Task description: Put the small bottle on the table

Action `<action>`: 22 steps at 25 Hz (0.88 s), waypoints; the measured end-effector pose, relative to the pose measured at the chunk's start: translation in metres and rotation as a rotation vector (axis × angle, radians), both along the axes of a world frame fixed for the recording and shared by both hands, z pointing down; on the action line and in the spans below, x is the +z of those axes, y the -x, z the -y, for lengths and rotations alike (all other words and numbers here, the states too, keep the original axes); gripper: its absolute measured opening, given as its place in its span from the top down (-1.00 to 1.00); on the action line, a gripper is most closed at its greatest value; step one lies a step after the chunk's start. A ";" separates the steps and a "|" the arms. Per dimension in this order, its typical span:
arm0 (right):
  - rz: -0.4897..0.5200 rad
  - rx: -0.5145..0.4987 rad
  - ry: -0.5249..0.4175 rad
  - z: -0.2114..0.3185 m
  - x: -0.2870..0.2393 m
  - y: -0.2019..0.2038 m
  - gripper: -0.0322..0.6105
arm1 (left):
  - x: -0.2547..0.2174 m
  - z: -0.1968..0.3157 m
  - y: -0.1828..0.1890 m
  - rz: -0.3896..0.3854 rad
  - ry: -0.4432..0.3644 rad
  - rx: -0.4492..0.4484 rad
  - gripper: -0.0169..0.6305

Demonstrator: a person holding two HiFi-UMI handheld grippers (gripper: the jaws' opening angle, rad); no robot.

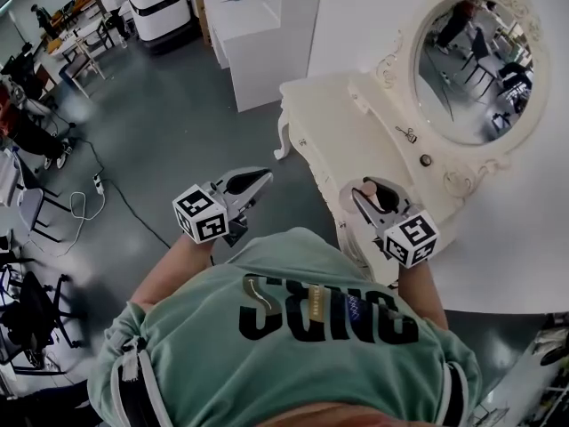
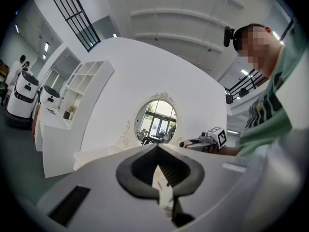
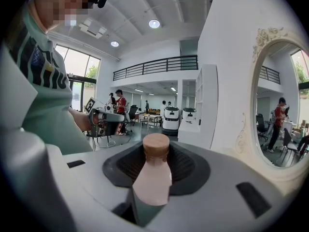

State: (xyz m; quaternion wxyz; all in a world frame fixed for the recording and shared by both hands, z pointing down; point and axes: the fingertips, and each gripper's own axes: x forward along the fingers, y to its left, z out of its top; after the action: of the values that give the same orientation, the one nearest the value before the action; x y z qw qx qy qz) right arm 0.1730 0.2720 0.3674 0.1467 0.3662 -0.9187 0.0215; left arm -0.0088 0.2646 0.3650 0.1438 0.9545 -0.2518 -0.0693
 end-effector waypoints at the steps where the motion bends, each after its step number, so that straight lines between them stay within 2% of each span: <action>1: -0.002 -0.004 0.000 -0.002 -0.001 -0.005 0.50 | -0.001 -0.002 -0.006 -0.002 0.001 -0.003 0.95; 9: 0.007 -0.036 -0.001 -0.011 0.000 -0.037 0.50 | 0.005 -0.018 -0.042 -0.001 0.027 -0.021 0.95; 16: 0.022 -0.042 0.019 0.008 0.013 -0.039 0.50 | 0.016 -0.002 -0.036 0.012 0.054 -0.045 0.95; 22: 0.021 -0.024 0.024 0.043 0.019 -0.026 0.50 | 0.026 0.040 -0.029 -0.001 0.055 0.001 0.95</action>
State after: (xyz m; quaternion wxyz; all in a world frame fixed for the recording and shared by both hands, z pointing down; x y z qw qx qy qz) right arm 0.1987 0.2285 0.3865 0.1416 0.3530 -0.9242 0.0345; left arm 0.0202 0.2248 0.3913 0.1702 0.9503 -0.2530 -0.0627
